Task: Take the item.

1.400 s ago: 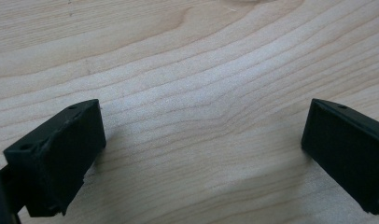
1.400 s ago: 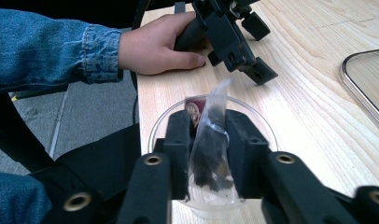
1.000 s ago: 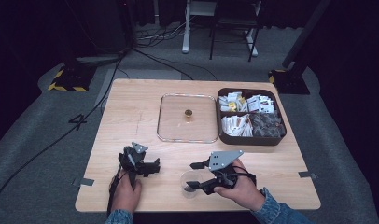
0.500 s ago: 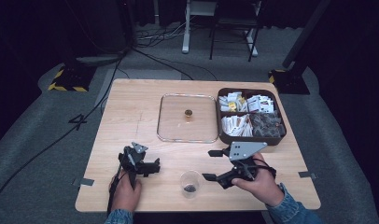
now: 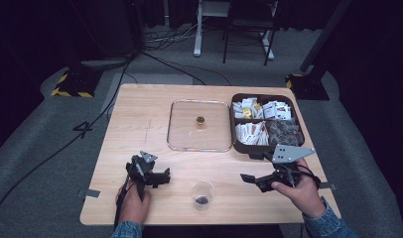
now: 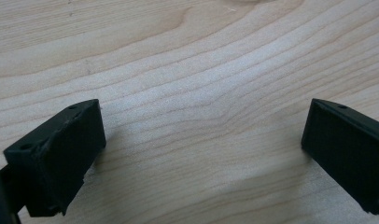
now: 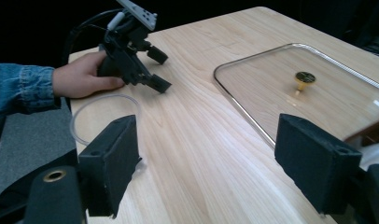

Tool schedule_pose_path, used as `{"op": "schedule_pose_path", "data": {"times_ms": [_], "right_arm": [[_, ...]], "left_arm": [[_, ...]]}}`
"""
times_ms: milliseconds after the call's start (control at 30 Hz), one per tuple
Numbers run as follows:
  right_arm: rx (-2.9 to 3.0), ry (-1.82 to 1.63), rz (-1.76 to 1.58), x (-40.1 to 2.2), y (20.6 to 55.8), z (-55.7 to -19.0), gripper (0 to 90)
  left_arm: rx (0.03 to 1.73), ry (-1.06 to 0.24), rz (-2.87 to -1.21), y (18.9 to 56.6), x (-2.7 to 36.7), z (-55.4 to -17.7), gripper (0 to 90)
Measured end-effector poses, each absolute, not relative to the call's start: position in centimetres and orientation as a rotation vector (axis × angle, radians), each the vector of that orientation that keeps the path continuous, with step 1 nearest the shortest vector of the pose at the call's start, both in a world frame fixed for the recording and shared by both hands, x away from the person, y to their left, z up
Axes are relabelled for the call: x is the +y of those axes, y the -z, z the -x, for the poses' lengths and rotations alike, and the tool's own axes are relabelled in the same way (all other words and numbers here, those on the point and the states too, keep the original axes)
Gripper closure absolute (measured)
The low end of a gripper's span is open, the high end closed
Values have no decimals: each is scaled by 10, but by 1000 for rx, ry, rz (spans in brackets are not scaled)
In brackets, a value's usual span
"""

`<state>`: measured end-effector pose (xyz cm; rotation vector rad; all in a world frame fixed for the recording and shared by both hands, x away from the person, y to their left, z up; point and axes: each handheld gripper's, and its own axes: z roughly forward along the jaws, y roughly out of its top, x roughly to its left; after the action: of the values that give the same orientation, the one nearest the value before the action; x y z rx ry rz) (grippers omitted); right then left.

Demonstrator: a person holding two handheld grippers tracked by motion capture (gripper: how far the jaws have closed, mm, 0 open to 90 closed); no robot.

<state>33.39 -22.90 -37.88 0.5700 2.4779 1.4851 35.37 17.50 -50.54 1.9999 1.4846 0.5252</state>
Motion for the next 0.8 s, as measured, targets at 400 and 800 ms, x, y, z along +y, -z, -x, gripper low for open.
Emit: {"op": "schedule_pose_path", "data": {"times_ms": [400, 800], "right_arm": [[2458, -1366, -691, -262, 395, -342, 235], [2442, -1267, -849, -299, 429, -357, 230]], "left_arm": [[1473, -522, -2008, 505, 176, -354, 0], [1452, -522, -2018, 505, 178, -355, 0]]}}
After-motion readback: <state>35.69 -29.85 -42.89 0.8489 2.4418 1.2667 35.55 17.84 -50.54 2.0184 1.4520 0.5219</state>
